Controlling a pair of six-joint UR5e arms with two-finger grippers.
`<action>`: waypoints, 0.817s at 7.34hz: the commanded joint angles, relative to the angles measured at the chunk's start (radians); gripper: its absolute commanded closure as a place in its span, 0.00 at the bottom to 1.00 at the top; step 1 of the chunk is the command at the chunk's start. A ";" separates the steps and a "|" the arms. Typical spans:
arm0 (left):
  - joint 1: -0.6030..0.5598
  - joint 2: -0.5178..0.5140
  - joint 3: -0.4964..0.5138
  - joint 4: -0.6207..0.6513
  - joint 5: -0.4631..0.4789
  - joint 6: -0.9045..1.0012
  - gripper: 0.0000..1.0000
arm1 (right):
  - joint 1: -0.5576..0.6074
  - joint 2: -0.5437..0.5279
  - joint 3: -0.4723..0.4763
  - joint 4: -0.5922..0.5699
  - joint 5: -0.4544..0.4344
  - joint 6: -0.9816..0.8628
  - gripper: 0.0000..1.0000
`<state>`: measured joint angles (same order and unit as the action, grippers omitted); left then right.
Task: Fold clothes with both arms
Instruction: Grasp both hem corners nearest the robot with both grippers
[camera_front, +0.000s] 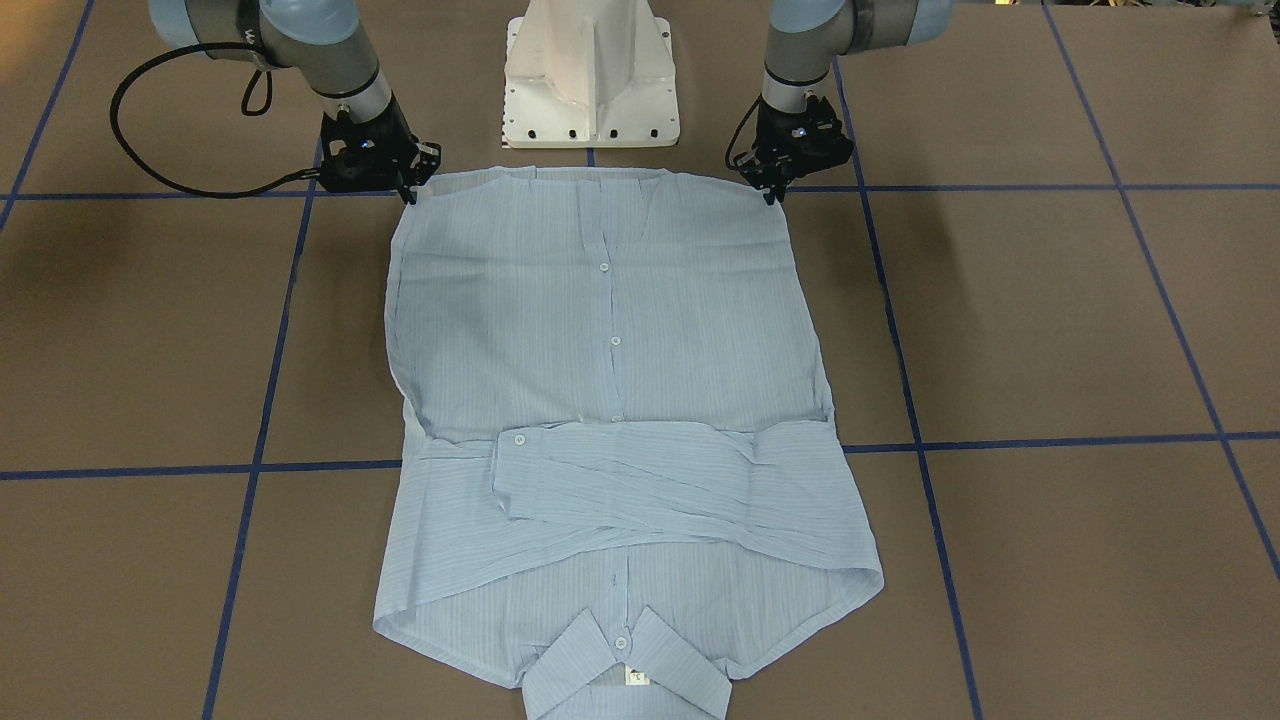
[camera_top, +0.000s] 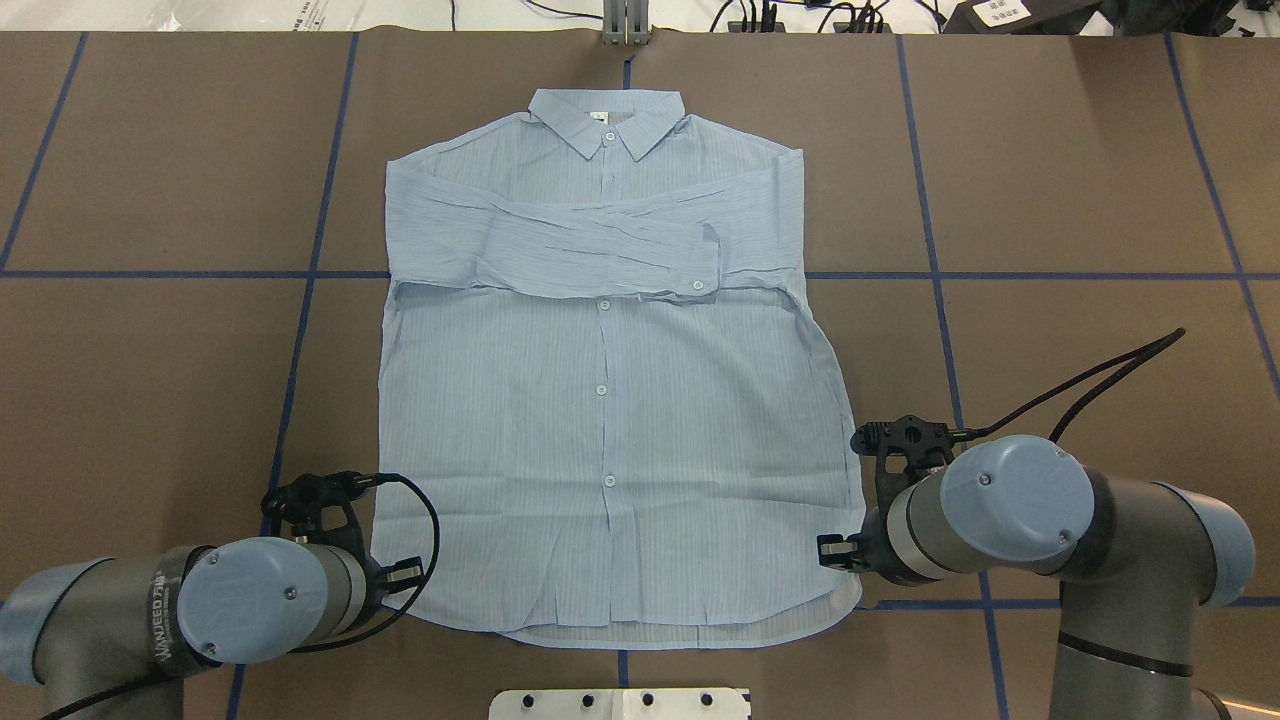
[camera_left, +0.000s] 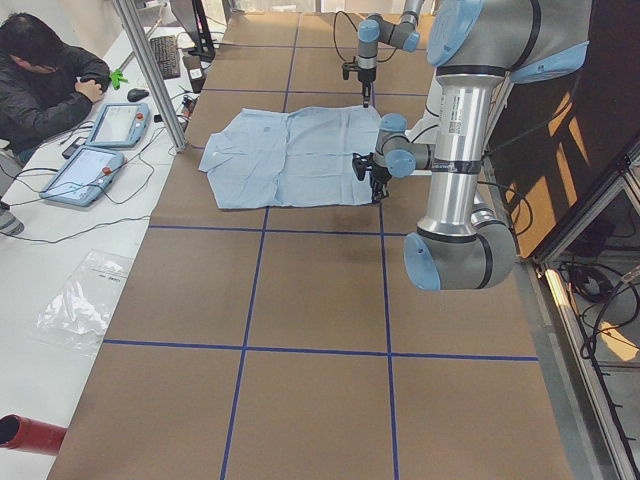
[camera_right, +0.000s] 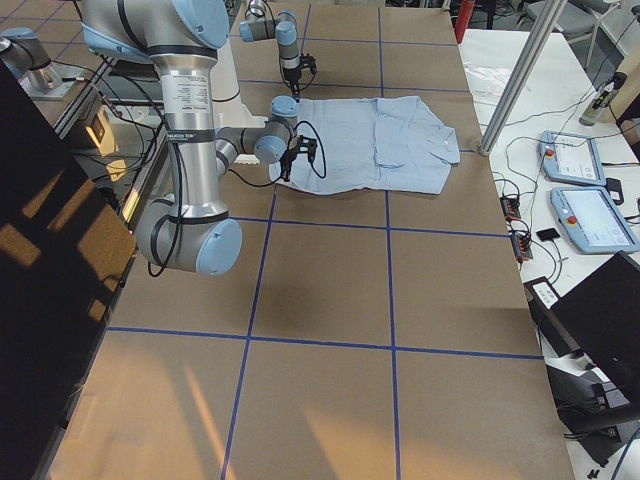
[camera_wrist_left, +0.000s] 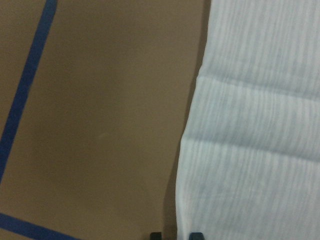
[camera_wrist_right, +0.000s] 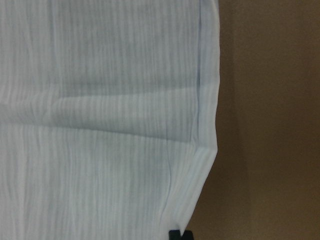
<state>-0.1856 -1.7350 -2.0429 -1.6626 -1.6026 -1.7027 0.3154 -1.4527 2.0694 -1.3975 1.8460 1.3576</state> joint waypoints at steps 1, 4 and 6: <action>-0.002 -0.003 0.000 0.000 0.000 0.000 1.00 | 0.001 0.000 0.000 0.000 -0.001 0.000 1.00; -0.044 -0.003 -0.051 0.000 0.000 0.058 1.00 | 0.025 0.005 0.011 0.000 0.004 0.000 1.00; -0.073 0.002 -0.074 0.001 -0.010 0.116 1.00 | 0.071 0.006 0.038 0.002 0.016 -0.002 1.00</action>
<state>-0.2388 -1.7350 -2.1035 -1.6619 -1.6059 -1.6230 0.3579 -1.4477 2.0917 -1.3971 1.8550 1.3572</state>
